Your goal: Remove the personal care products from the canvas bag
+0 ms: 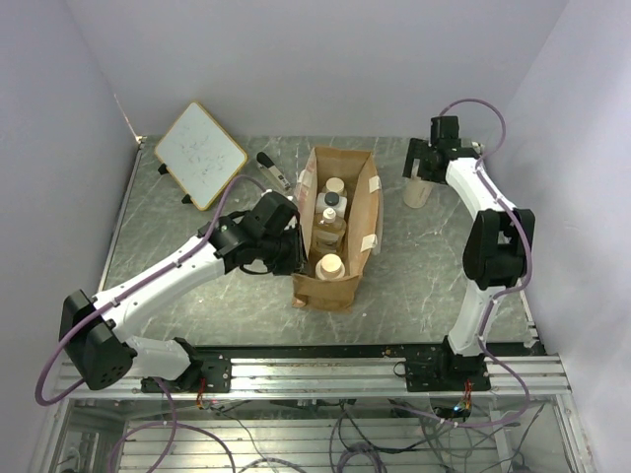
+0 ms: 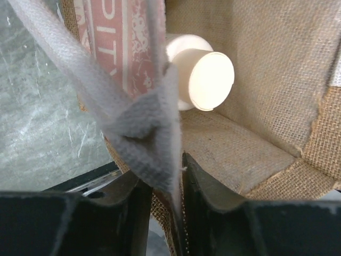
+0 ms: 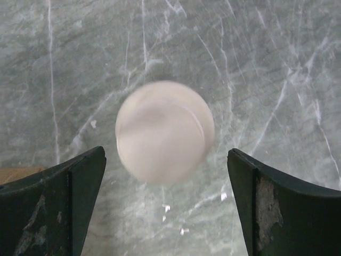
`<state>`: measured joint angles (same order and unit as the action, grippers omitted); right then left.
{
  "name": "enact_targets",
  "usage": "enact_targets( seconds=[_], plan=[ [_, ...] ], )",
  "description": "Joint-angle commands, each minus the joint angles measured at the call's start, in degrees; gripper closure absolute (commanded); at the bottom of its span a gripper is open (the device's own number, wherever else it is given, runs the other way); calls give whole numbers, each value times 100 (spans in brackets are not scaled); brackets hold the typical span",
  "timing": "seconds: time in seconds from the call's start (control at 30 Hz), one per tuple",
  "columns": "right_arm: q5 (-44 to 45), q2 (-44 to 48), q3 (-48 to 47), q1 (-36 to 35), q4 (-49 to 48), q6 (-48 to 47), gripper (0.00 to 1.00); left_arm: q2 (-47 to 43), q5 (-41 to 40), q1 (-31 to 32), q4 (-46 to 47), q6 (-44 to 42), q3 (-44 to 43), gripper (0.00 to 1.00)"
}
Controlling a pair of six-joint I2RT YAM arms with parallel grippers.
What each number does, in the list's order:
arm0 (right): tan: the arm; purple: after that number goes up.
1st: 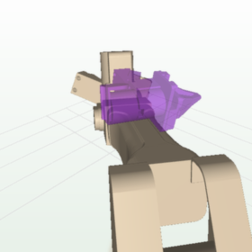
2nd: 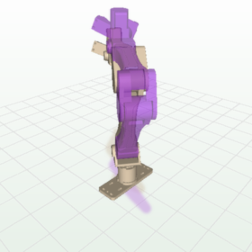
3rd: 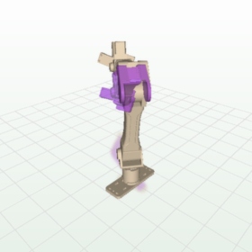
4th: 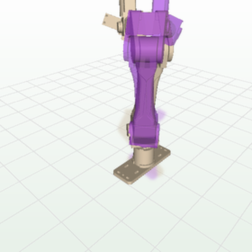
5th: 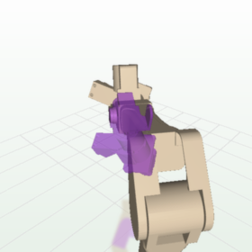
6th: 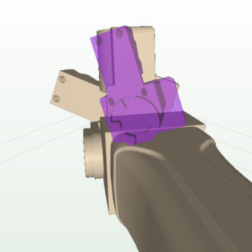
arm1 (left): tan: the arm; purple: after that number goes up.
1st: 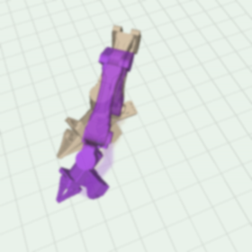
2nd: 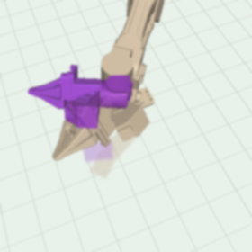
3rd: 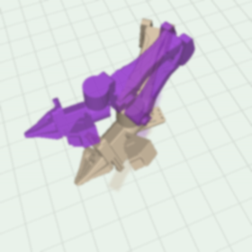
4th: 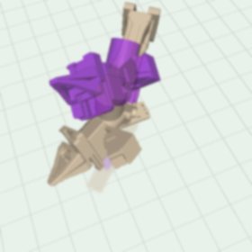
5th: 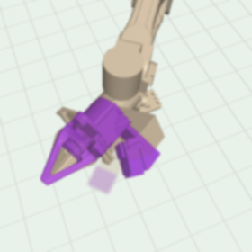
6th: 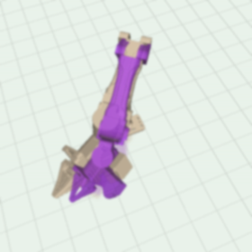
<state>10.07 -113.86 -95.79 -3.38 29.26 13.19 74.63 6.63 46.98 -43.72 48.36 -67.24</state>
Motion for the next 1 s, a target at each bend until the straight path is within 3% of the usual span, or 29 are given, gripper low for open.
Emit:
enact_targets(
  seconds=[0.0,0.1,0.23,0.37,0.5,0.73,0.8,0.9,0.97],
  plan=[
    [76,940,156,25,636,267,3,-160,31,21,-128,205,176,60],
    [-192,1819,880,28,891,450,3,-341,60,22,-66,424,281,55],
    [-1252,3291,2044,-51,1059,707,3,-643,261,22,188,759,563,55],
    [-1973,4170,2130,-473,1525,866,5,-902,494,35,421,1032,831,56],
    [-1966,4239,1261,-1626,2206,1052,10,-1024,705,35,541,1138,969,55],
    [-2211,3627,322,-3455,2506,1543,23,-729,781,62,474,913,812,53],
    [-2147,3453,368,-3753,2513,1628,25,-654,759,68,417,804,742,50],
    [-2345,3407,825,-3937,2350,1868,42,-571,746,64,344,659,721,46],
    [-2397,3492,1177,-4075,2340,2049,47,-537,820,64,319,608,766,46]
  ],
)
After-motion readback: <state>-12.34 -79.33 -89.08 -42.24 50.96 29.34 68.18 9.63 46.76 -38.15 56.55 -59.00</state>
